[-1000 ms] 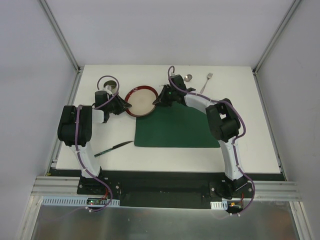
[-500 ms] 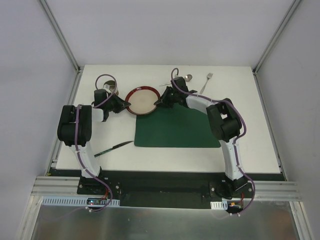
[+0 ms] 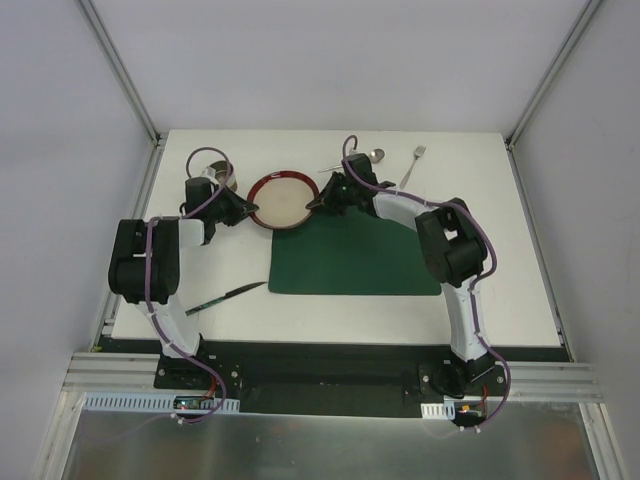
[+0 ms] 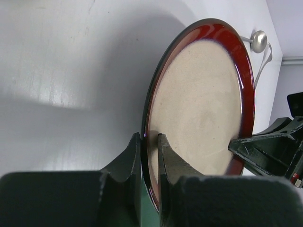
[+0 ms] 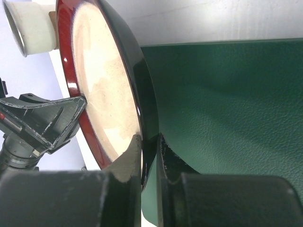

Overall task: Set the dinner table for one person
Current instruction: Place the plate on the napkin.

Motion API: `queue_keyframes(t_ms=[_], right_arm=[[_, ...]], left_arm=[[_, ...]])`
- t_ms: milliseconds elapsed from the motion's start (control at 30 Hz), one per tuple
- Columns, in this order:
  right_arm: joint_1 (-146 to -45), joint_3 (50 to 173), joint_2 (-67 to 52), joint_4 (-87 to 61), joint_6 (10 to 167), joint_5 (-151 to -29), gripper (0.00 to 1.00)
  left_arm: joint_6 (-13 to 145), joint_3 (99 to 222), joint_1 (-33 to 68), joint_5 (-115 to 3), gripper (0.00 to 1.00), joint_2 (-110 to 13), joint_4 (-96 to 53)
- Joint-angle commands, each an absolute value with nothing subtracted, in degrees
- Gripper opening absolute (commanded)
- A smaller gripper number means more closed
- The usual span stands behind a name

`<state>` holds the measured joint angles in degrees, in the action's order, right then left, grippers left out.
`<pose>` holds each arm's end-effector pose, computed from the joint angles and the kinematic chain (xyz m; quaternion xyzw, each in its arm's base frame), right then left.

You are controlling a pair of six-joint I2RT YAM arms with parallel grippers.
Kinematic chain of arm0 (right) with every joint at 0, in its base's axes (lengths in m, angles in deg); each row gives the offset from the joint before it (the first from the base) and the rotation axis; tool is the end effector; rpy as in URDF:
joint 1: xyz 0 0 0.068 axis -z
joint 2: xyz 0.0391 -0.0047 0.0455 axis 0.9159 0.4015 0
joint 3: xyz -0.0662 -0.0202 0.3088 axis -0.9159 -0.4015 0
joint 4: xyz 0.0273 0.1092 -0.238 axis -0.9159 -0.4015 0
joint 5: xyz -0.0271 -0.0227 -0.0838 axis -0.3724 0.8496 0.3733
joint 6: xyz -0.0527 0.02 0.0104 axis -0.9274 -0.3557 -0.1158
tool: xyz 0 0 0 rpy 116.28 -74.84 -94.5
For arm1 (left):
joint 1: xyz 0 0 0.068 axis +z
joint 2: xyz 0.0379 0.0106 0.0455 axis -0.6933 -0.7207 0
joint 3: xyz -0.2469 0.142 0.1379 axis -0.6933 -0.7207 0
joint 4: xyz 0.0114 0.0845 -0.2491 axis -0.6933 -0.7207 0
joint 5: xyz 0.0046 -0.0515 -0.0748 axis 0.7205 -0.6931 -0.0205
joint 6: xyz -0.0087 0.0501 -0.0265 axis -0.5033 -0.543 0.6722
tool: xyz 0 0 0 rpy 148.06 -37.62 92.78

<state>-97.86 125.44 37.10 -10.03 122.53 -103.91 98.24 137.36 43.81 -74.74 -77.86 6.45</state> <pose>0.4426 0.2888 0.2068 -0.0150 0.8706 0.4047 0.2793 0.3854 -0.0190 0.1960 -0.1932 0.8078 -0.3792 0.4079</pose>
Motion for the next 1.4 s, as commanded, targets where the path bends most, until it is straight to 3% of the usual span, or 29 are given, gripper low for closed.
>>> queue_keyframes(t_ms=[0,233,533,900,1367], right_arm=[[-103.2,127.5,28.2,2.1,121.8,-109.9,0.01],[-103.7,123.8,24.6,-1.5,117.4,-108.6,0.01],[-103.6,108.5,14.2,-3.0,113.2,-104.8,0.01],[-103.6,95.1,0.6,-4.6,111.8,-100.7,0.01],[-99.8,85.3,-9.6,-17.4,104.6,-94.1,0.01]], left_arm=[[92.3,136.4,38.4,-78.3,0.00,-71.8,3.3],[90.2,135.3,36.4,-75.6,0.00,-65.8,-0.4],[90.0,135.0,30.3,-71.1,0.00,-62.9,-2.5],[92.4,135.2,21.0,-66.3,0.00,-65.8,-2.0],[93.3,142.0,9.1,-63.5,0.00,-72.4,-4.3]])
